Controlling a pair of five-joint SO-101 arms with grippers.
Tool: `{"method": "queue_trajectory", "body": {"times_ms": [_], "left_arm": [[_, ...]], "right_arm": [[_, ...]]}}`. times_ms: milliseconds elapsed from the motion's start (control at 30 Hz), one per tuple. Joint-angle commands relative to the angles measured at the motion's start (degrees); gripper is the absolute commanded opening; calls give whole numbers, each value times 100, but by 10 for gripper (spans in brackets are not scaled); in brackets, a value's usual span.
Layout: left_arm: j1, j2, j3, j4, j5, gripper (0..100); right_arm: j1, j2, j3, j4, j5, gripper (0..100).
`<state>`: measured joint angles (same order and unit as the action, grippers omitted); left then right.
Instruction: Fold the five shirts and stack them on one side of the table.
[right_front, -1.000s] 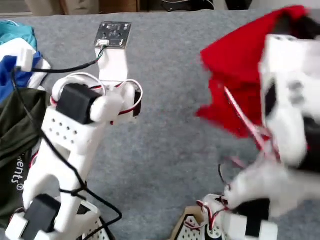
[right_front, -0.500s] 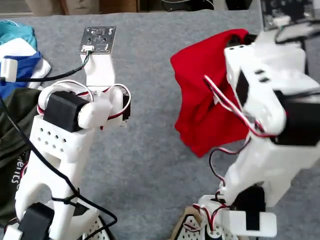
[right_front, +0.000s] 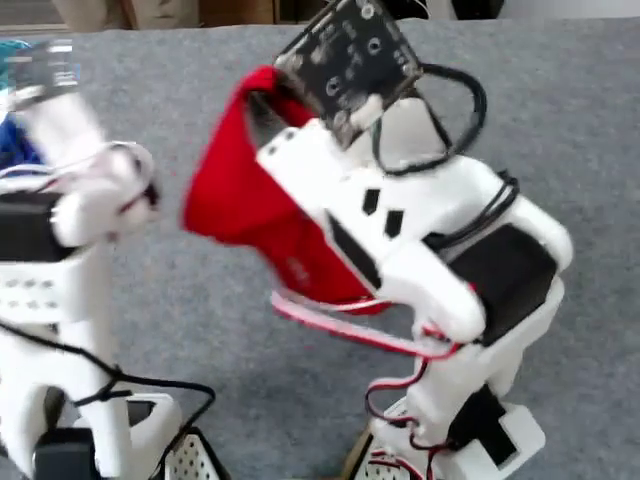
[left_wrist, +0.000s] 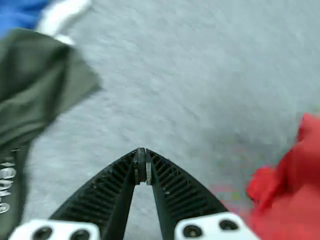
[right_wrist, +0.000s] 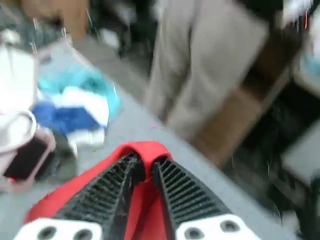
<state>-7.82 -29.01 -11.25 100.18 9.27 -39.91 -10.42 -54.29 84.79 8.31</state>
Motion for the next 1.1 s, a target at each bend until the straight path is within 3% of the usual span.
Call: {"method": "queue_trajectory", "body": {"times_ms": [0, 67, 233, 400, 767, 1067], "left_arm": [[-510, -268, 149, 53, -273, 20], [-519, -330, 281, 53, -281, 20], [-431, -312, 404, 44, -281, 20], [-9, -303, 413, 44, -281, 20], [1442, -303, 1468, -281, -246, 20], [1864, -303, 2189, -448, -281, 20]], "right_arm": [[-145, -57, -242, -800, 35, 5], [215, -48, -189, -747, 35, 5], [1947, -13, 356, 273, 53, 5], [3565, -4, 2185, 703, 97, 5], [5736, -13, 6782, -1538, 1723, 5], [6721, -4, 7574, -2347, 2708, 5]]}}
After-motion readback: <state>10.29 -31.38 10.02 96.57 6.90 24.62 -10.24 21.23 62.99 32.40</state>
